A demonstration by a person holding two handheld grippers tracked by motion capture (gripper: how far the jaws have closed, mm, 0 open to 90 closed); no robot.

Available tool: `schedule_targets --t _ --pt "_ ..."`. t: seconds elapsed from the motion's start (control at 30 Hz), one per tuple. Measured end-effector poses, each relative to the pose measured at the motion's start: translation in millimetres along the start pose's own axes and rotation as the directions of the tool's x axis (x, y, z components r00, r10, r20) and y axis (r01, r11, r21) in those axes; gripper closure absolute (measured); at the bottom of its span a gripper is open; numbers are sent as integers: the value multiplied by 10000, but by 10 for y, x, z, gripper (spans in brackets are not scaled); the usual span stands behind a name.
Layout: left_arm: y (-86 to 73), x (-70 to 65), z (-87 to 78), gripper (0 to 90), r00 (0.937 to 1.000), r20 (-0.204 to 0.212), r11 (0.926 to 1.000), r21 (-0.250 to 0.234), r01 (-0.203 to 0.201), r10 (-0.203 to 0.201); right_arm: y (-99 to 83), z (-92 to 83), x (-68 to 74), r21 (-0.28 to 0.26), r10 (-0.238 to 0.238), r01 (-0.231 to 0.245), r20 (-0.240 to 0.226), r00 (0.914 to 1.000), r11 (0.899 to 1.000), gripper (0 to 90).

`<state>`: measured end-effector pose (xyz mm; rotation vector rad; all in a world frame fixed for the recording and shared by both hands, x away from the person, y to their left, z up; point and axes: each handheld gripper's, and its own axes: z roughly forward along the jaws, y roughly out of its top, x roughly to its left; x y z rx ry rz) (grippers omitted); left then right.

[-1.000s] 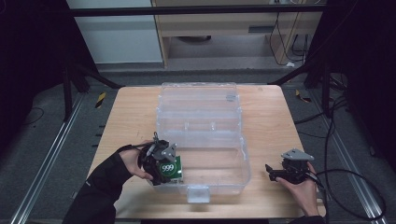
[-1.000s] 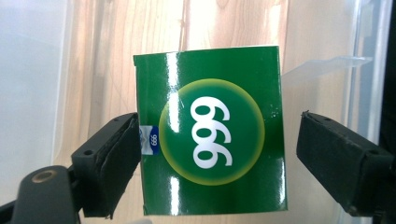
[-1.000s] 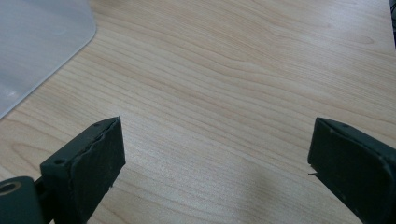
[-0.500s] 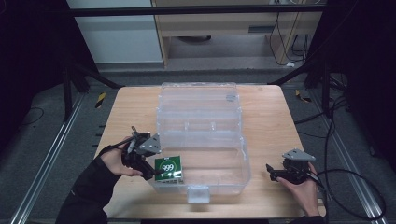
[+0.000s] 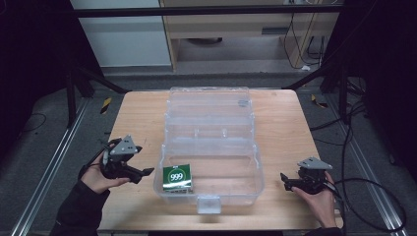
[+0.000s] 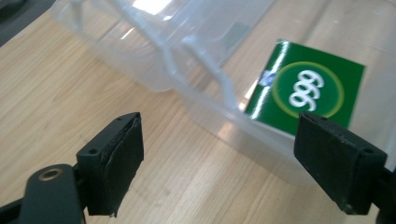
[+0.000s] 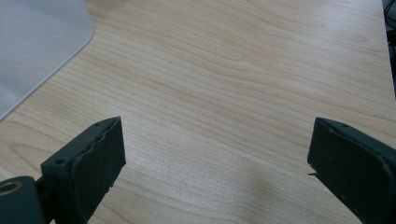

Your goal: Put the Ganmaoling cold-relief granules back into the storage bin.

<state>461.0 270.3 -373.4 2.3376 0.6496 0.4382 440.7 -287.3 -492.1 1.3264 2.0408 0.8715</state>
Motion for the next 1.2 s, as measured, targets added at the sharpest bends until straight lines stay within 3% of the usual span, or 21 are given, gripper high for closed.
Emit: schedule_targets --t 0.03,0.23,0.37,0.4,0.43,0.47,0.6,0.63,0.67,0.73,0.77,0.8,0.83,0.87,0.93,0.97,1.0,1.03,1.07,1.1,1.2 --pt "-85 31 11 153 9991 -297 9995 -94 309 -312 0 -1 1 9 13 -13 9 10000 10000 45" --pt "-280 79 68 153 9912 -737 9936 -350 1076 -1099 -4 -1 -2 28 17 -17 36 10000 10000 45" --pt "-448 117 146 153 9725 -1225 9790 -742 1899 -1979 -4 -1 -4 31 15 -15 34 10000 10000 45" --pt "-448 117 146 152 9725 -1225 9790 -742 1899 -1979 -4 -1 -4 31 15 -15 34 10000 10000 45" --pt "-514 124 182 152 9620 -1462 9715 -913 2188 -2304 -5 -2 -7 23 4 -4 37 10000 10000 45" --pt "-514 124 182 151 9620 -1462 9715 -913 2188 -2304 -5 -2 -7 23 4 -4 37 10000 10000 45" --pt "-639 140 257 140 9374 -2002 9575 -1054 2686 -2850 -9 1 -4 62 28 -28 36 10000 10000 43" --pt "-686 154 285 137 9214 -2371 9510 -1048 2909 -3080 -10 3 -3 81 26 -26 33 10000 10000 43" --pt "-686 154 285 135 9214 -2371 9510 -1048 2909 -3080 -10 3 -3 81 26 -26 33 10000 10000 43" --pt "-754 173 315 129 9044 -2641 9415 -1295 3111 -3352 -13 6 -9 116 62 -62 29 10000 9999 42" --pt "-754 173 315 130 9044 -2641 9415 -1295 3111 -3352 -13 6 -9 116 62 -62 29 10000 9999 42" --pt "-776 178 323 130 8971 -2762 9381 -1337 3195 -3449 -15 10 -12 125 62 -62 59 10000 9999 42" --pt "-821 188 343 132 8823 -2952 9299 -1450 3380 -3668 -17 15 -13 181 79 -80 56 10000 9998 42" --pt "-844 192 352 132 8757 -3049 9271 -1453 3457 -3743 -19 20 -10 185 132 -133 55 9999 9997 42" --pt "-868 194 361 130 8708 -3106 9244 -1475 3518 -3810 -20 24 -11 193 124 -125 61 9999 9997 42" --pt "-922 202 374 131 8566 -3308 9183 -1484 3671 -3959 -25 35 -18 211 135 -137 100 9999 9997 40" --pt "-949 209 379 133 8493 -3409 9151 -1461 3757 -4031 -26 37 -20 230 199 -200 70 9998 9995 39" --pt "-949 209 379 132 8493 -3409 9151 -1461 3757 -4031 -28 40 -23 231 220 -222 78 9997 9995 39" --pt "-978 214 384 133 8427 -3450 9105 -1512 3848 -4134 -30 41 -27 246 220 -222 94 9997 9995 39" --pt "-1029 221 394 133 8304 -3538 9026 -1543 4019 -4303 -31 39 -30 252 227 -230 93 9997 9994 39" --pt "-1068 225 402 134 8225 -3705 9016 -1501 4056 -4317 -31 38 -32 197 294 -297 123 9995 9994 39"
